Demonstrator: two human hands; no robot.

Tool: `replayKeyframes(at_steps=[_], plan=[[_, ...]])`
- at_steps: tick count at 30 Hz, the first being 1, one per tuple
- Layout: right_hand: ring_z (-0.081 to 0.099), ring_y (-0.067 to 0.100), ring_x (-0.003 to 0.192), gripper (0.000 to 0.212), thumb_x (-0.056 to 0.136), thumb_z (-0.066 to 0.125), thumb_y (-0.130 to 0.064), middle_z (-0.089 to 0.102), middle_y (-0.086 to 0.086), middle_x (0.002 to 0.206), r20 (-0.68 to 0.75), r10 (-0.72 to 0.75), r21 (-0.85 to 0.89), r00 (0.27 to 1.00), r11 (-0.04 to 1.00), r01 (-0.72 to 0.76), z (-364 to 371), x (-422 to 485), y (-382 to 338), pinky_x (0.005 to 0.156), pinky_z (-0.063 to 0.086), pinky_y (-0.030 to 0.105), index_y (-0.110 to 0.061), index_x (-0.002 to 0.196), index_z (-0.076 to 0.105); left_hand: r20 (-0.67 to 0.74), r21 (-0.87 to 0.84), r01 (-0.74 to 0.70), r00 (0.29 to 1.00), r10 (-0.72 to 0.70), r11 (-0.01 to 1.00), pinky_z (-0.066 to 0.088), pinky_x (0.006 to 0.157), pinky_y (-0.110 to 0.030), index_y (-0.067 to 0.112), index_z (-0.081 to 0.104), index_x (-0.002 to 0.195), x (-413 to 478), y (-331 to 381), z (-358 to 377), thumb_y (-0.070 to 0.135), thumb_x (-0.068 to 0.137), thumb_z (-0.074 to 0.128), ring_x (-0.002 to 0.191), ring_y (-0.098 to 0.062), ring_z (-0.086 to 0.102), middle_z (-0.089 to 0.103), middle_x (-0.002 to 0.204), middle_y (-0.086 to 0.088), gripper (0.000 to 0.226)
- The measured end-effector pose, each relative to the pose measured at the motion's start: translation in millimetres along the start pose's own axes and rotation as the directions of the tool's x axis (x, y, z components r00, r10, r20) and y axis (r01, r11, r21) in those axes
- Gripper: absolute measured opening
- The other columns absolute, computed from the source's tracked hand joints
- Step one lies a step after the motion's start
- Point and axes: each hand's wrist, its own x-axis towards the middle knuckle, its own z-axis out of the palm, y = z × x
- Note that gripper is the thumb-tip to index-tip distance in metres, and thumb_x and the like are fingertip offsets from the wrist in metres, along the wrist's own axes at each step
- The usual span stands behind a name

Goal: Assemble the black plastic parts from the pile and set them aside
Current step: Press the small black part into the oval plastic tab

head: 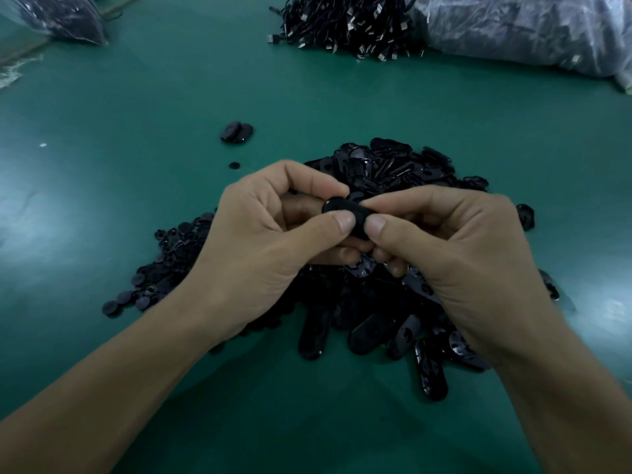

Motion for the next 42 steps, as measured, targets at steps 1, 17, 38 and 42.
replayKeyframes(at_steps=[1, 17, 38, 42], plan=[[0.065, 0.007, 0.058, 0.011, 0.084, 0.075, -0.006, 0.072, 0.003, 0.066, 0.001, 0.000, -0.001, 1.000, 1.000, 0.000, -0.2, 0.3, 0.3, 0.054, 0.050, 0.017, -0.016, 0.088, 0.077, -0.001, -0.003, 0.002, 1.000, -0.002, 1.000, 0.059, 0.062, -0.027, 0.010, 0.062, 0.092, 0.2, -0.3, 0.0, 0.013, 0.076, 0.075, 0.069, -0.025, 0.076, 0.075, 0.074, -0.014, 0.021], [0.065, 0.007, 0.058, 0.015, 0.087, 0.073, -0.006, 0.073, 0.004, 0.068, -0.012, -0.031, -0.015, 0.999, 0.999, 0.031, 2.3, -0.5, 0.1, 0.055, 0.051, 0.016, -0.020, 0.088, 0.078, -0.014, 0.035, -0.023, 1.000, 0.024, 0.999, 0.060, 0.062, -0.026, 0.010, 0.062, 0.091, -0.8, -0.2, -0.3, 0.013, 0.072, 0.077, 0.068, -0.022, 0.076, 0.076, 0.076, -0.012, 0.024], [0.063, 0.004, 0.060, 0.010, 0.089, 0.072, -0.012, 0.073, 0.002, 0.072, 0.055, 0.026, -0.097, 0.998, 0.995, -0.021, -0.8, 1.6, 3.8, 0.055, 0.049, 0.014, -0.021, 0.091, 0.076, -0.061, 0.126, -0.024, 0.998, 0.032, 0.992, 0.060, 0.062, -0.026, 0.010, 0.069, 0.092, -1.3, 0.7, 0.7, 0.013, 0.070, 0.076, 0.067, -0.019, 0.075, 0.074, 0.072, -0.005, 0.023], [0.066, 0.009, 0.064, 0.017, 0.090, 0.071, -0.011, 0.073, 0.006, 0.075, 0.086, 0.017, -0.103, 0.996, 0.995, -0.008, -4.9, 1.9, 3.4, 0.058, 0.050, 0.016, -0.026, 0.092, 0.078, -0.070, 0.134, -0.018, 0.997, 0.028, 0.991, 0.060, 0.062, -0.025, 0.011, 0.069, 0.090, -2.0, -0.1, 2.0, 0.013, 0.069, 0.076, 0.066, -0.018, 0.075, 0.074, 0.071, -0.005, 0.022]])
